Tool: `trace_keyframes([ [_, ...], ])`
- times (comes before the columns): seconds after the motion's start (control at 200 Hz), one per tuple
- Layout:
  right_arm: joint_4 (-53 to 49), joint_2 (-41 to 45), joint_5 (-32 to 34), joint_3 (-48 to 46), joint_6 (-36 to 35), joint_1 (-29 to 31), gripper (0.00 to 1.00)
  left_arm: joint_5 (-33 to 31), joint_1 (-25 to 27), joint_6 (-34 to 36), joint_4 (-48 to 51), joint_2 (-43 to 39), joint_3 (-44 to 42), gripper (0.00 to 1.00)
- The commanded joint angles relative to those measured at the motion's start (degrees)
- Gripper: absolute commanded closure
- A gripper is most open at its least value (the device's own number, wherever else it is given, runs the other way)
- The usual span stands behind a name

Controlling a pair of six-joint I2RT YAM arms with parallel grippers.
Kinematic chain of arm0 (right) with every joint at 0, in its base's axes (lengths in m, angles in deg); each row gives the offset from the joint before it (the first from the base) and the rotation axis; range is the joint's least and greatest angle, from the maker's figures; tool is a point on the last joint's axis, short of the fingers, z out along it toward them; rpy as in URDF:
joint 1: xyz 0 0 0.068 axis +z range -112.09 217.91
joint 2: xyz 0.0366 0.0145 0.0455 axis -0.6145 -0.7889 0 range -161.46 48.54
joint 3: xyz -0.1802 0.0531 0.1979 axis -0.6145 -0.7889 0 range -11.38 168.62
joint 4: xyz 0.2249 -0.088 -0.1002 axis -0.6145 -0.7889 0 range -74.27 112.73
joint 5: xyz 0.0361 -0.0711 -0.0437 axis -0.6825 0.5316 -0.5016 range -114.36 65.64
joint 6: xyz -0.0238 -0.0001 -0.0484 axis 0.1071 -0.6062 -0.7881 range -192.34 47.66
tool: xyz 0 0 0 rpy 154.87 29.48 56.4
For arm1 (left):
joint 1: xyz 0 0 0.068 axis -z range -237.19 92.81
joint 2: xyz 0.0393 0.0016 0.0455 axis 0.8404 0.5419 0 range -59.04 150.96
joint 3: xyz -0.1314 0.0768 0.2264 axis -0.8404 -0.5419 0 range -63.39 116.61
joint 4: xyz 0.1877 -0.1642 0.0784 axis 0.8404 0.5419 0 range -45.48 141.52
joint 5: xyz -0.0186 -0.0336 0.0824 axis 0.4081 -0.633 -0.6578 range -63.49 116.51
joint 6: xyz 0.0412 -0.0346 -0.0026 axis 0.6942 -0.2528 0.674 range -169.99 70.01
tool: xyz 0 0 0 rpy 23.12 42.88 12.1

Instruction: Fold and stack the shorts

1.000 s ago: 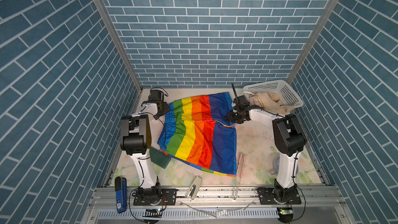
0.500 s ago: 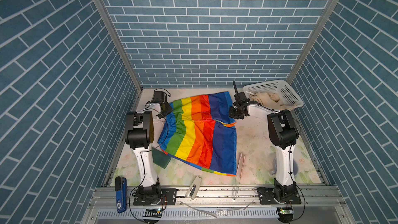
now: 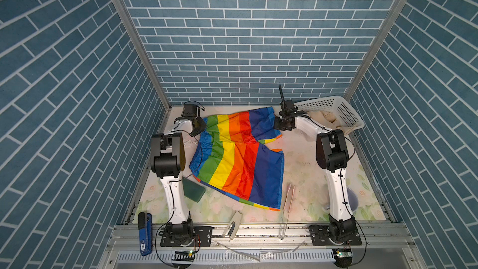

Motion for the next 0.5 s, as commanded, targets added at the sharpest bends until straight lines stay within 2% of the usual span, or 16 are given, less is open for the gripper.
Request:
trace_keyframes([
  [0.0,-2.52,-1.93,3.14,6.61,-5.19,-0.28,1.00,-2.55,-0.79,1.40,2.45,1.99,2.73,1.00],
  [0.19,-3.04,-3.63,3.71,8.74,-5.10,-0.23,1.00,-2.81,-0.97,1.60,3.58,3.58,4.48,1.00],
  [0.265,-2.93,-2.77,3.56,6.84,-4.66,-0.19,0.86,-2.59,-0.97,1.38,3.33,3.39,3.99,1.00],
  [0.315,-2.84,-1.85,3.72,5.16,-4.38,-0.16,0.73,-2.64,-0.97,1.46,3.15,2.91,3.42,0.89],
  [0.365,-2.67,-0.45,4.03,3.18,-4.11,-0.09,0.63,-2.64,-0.97,1.38,3.14,2.36,2.89,0.72],
  [0.495,-1.46,5.02,4.80,-3.30,-4.12,0.16,0.53,-3.05,-1.06,1.45,3.73,-0.85,1.21,0.53],
])
